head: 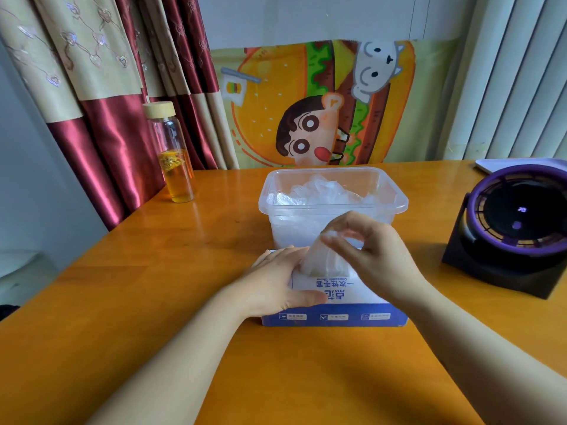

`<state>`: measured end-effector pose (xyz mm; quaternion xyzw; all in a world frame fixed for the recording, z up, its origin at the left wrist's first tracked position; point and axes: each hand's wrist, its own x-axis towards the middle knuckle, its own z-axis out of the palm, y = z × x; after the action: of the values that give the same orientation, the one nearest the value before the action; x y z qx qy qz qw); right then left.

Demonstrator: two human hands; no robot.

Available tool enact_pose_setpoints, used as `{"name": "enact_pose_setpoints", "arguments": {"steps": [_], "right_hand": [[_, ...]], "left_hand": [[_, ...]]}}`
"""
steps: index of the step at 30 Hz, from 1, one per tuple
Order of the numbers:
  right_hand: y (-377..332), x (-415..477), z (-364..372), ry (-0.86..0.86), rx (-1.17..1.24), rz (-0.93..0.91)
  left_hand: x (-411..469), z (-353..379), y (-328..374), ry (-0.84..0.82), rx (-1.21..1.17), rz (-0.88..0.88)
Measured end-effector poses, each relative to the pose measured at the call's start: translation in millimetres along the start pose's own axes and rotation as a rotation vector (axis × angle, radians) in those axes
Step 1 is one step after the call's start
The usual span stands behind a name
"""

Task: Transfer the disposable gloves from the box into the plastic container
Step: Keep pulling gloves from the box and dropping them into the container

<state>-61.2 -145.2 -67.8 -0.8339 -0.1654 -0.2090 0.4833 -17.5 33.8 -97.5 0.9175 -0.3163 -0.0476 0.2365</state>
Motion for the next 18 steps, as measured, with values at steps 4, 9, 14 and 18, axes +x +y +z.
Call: {"name": "enact_pose_setpoints", "arguments": {"steps": [4, 9, 14, 18], "right_hand": [[3, 8, -5, 0.155, 0.004, 0.089], [-11, 15, -11, 0.334, -0.028, -0.025], [-19, 33, -22, 0.137, -0.21, -0.021], [-15, 32, -35, 0.06, -0.264, 0.027]], "left_hand": [[0, 0, -2, -0.005, 0.012, 0.005], [-1, -2, 3, -0.016, -0.007, 0.018], [-2, -3, 7, -0.033, -0.047, -0.012], [-4, -3, 9, -0.026, -0.066, -0.012]]}}
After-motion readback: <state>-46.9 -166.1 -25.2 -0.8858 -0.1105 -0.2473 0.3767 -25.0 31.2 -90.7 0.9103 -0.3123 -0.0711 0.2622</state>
